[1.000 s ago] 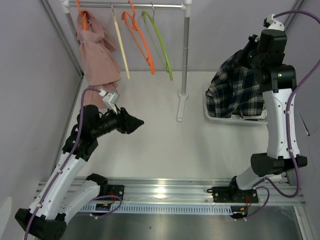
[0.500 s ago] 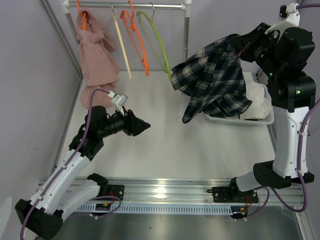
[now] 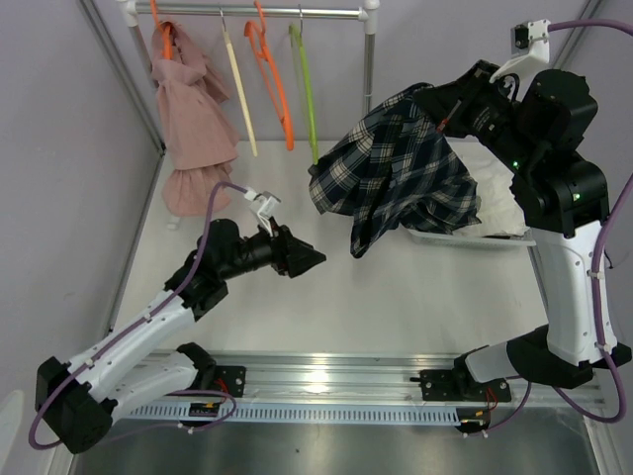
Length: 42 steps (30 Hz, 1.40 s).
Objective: Place the skirt on the hanger
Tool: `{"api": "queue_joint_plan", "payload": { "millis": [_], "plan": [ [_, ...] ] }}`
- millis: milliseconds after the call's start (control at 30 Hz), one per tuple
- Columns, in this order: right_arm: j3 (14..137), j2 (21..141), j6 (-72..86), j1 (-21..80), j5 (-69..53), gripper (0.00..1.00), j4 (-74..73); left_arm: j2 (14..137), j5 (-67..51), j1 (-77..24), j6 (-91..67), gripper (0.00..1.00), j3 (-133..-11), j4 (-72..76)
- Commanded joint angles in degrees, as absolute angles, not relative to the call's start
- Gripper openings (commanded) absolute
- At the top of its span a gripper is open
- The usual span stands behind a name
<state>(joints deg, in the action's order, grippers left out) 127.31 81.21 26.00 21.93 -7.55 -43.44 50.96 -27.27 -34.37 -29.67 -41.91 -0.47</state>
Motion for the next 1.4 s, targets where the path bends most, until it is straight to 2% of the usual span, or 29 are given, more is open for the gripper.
{"api": "queue_joint_plan", "payload": {
  "millis": [0,267,400,700,1367],
  "plan": [
    [128.23,79.72,25.23,23.90,-5.45,0.00,-37.53,53.96,-20.06,-39.36,-35.41,0.62,-40.08,11.33],
    [127.97,79.10,24.52,24.61,-4.57,0.00,-38.58,64.50,-0.81,-51.58,-41.48,0.62,-42.27,16.78],
    [127.62,78.75,24.26,24.70,-4.74,0.00,-39.11,67.23,6.23,-53.08,-45.60,0.62,-41.40,20.65],
    [127.00,77.96,23.47,24.79,-4.57,0.00,-39.73,67.58,9.05,-53.53,-46.75,0.62,-42.35,21.54],
    [126.04,77.43,23.12,24.70,-5.80,0.00,-39.64,79.10,12.12,-55.63,-53.26,0.61,-46.58,25.49]
  ]
}}
